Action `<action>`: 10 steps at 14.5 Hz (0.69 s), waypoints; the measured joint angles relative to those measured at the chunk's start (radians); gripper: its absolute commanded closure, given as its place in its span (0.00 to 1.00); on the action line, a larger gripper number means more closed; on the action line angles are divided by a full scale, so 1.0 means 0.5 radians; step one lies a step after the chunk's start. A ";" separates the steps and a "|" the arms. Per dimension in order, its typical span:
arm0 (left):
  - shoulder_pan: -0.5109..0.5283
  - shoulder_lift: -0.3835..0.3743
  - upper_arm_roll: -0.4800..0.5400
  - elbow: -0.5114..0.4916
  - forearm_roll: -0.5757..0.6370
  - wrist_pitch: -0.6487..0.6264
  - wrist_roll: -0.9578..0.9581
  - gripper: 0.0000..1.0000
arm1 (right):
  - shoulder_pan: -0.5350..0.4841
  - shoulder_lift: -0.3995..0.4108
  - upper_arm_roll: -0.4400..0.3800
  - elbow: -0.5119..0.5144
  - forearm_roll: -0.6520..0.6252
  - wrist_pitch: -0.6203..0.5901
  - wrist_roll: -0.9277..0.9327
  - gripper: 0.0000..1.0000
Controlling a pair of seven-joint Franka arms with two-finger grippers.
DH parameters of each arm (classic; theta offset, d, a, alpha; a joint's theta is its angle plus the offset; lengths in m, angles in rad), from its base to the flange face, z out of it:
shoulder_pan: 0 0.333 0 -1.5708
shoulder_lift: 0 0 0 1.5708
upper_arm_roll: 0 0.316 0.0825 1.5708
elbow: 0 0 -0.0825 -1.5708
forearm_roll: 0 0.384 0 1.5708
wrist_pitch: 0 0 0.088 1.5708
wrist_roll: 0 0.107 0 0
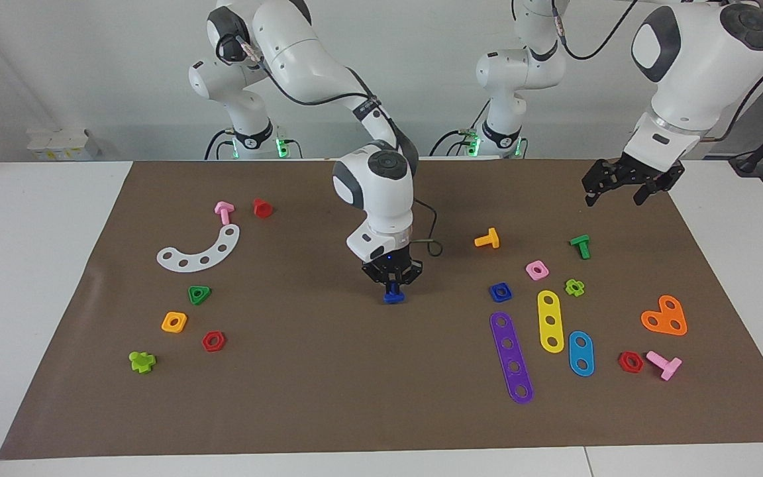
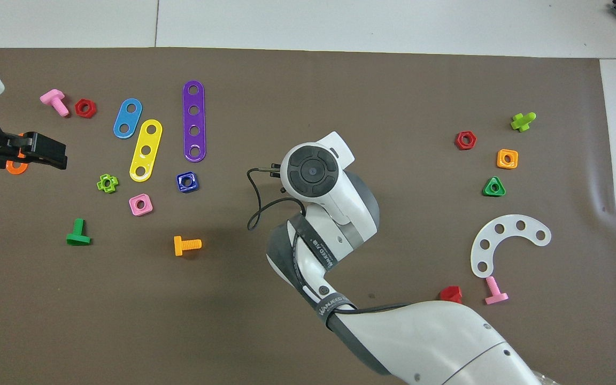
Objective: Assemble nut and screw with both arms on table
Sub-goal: 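Carry the blue bolt to the mat centre and set it upright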
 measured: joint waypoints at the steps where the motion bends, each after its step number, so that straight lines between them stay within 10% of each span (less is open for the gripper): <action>1: 0.000 -0.016 0.000 -0.034 0.000 0.000 0.030 0.02 | 0.000 0.000 -0.001 -0.010 0.000 -0.001 0.000 1.00; 2: 0.000 -0.037 0.000 -0.076 0.000 0.001 0.073 0.10 | 0.002 0.000 -0.001 -0.022 0.000 -0.002 0.000 0.86; 3: 0.000 -0.056 0.000 -0.115 0.000 0.003 0.094 0.13 | 0.003 0.000 -0.001 -0.033 0.000 -0.002 0.000 0.01; 10: -0.010 -0.081 -0.016 -0.260 -0.052 0.123 -0.092 0.13 | -0.041 -0.110 -0.040 -0.024 -0.001 -0.015 0.000 0.00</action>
